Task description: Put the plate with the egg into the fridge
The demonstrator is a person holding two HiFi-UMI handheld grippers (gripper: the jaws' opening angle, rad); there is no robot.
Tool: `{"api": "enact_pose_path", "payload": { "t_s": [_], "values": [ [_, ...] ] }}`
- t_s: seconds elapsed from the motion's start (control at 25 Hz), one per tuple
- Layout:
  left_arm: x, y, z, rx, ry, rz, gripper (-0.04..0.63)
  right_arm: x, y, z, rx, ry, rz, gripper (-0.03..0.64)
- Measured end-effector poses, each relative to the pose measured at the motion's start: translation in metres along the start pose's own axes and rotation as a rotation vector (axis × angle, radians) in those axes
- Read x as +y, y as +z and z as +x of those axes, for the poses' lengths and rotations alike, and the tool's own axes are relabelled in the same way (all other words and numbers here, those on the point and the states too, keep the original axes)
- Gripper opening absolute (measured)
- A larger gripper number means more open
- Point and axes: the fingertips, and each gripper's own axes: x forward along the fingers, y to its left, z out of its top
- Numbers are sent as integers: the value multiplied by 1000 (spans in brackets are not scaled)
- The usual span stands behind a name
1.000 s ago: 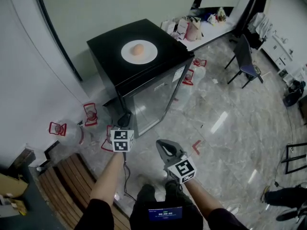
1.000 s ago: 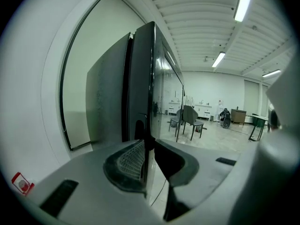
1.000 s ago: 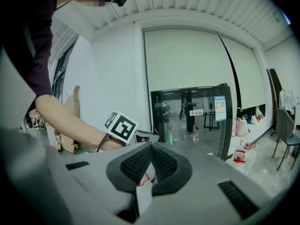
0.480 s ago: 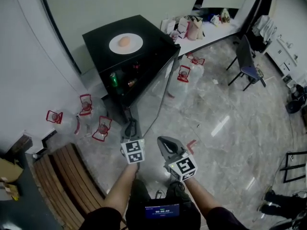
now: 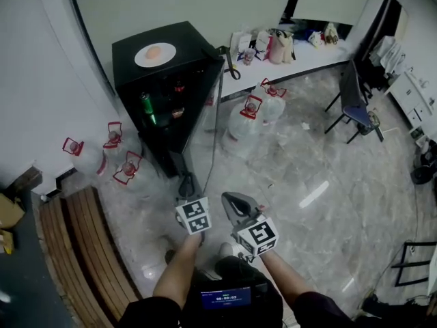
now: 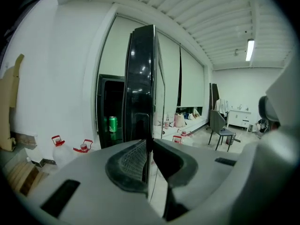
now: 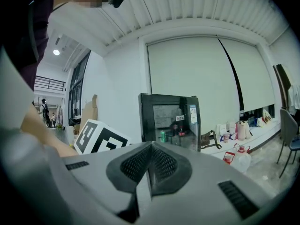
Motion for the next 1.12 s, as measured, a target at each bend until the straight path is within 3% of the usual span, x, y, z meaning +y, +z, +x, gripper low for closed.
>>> {"api": "enact_pose_path", "payload": {
  "t_s": [0.2, 0.44, 0.56, 0.84, 1.0, 1.12],
  "values": [
    [-80, -8, -14, 33, -19, 51, 39, -28, 0, -51, 8, -22, 24, 9],
    [-155, -5, -60, 17, -262, 59, 39, -62, 1, -92, -32, -103, 55, 9],
    [-151, -2, -74, 3, -304, 79, 9, -64, -2, -99, -29, -115, 72, 9],
    [-108, 35, -80, -63, -313, 160, 9, -60, -6, -89, -20, -110, 76, 9],
    [-76, 89, -73, -143, -337, 260, 9, -53, 13, -67, -32, -81, -32, 9],
    [-51, 136, -59, -176, -382, 386, 9, -45, 36, -45, -10, -50, -153, 9]
  ]
}}
